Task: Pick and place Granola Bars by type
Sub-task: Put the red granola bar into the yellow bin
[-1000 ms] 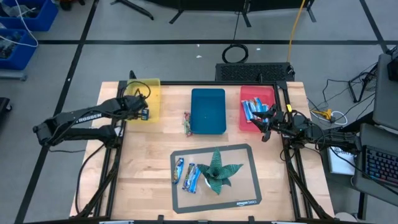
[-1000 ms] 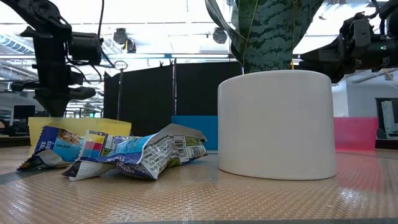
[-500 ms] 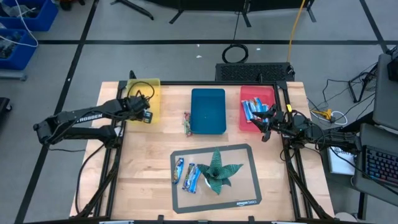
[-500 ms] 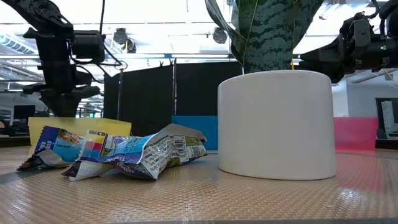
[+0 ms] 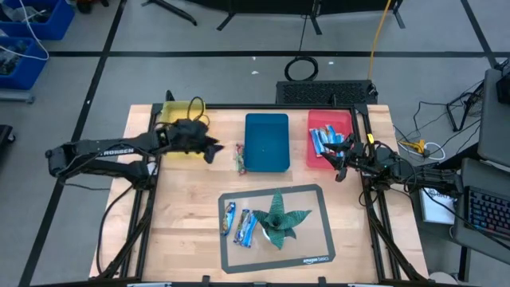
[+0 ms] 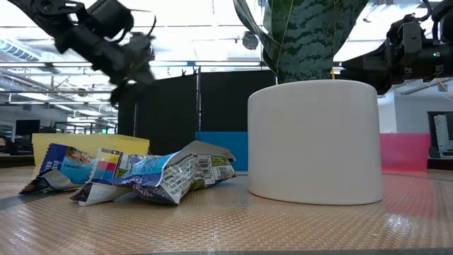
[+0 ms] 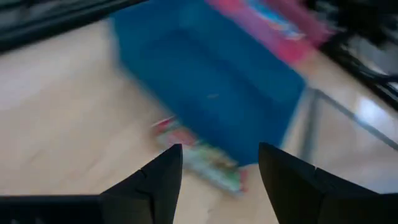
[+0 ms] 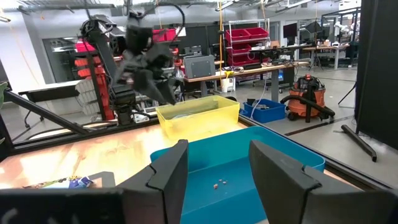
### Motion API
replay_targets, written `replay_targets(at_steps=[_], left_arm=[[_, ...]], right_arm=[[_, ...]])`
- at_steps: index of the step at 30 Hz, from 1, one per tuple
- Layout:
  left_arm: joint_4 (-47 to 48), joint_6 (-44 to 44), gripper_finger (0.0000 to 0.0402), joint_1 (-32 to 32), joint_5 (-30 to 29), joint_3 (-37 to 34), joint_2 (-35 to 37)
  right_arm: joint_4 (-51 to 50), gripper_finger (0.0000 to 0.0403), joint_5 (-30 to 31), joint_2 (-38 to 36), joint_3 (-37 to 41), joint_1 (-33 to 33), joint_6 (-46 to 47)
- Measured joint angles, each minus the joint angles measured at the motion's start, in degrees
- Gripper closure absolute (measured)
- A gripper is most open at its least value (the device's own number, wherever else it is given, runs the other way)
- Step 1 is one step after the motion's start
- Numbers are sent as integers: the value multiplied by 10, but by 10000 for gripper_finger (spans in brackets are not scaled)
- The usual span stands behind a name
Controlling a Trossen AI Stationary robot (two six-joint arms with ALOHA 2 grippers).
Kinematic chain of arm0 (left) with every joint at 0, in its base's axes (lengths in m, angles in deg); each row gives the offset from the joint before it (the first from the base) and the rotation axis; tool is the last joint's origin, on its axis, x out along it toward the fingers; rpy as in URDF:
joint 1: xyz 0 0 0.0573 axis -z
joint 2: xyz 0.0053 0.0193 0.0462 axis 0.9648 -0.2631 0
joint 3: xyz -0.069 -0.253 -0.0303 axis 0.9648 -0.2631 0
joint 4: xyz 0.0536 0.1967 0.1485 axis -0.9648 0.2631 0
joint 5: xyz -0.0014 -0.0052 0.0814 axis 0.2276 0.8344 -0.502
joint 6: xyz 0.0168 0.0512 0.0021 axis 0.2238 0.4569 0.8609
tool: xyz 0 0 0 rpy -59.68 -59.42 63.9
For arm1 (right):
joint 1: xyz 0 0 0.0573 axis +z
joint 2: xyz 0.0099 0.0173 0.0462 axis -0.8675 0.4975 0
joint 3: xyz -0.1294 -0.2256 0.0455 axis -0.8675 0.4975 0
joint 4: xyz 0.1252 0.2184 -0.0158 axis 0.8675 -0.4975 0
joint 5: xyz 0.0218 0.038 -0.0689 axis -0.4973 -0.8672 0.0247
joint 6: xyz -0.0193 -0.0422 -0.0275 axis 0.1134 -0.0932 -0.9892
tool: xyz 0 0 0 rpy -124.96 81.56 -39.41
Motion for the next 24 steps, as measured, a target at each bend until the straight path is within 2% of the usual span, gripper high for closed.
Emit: replay_targets(at_steps=[3,8,12,16,20,24], left_arm=[[-50,31,188,35,5,0,-52],[-74,33,210,63,-37,-1,-158],[-144,40,254,66,-51,-1,-212],[-234,56,311,70,-30,-1,-253],[-247,41,383,67,-27,0,-286],[-248,30,391,64,-27,0,-295]], right_arm=[[0,243,0,0,0,0,0],[0,243,0,0,0,0,0],[0,243,0,0,0,0,0],[0,243,0,0,0,0,0],[0,243,0,0,0,0,0],[0,243,0,0,0,0,0]])
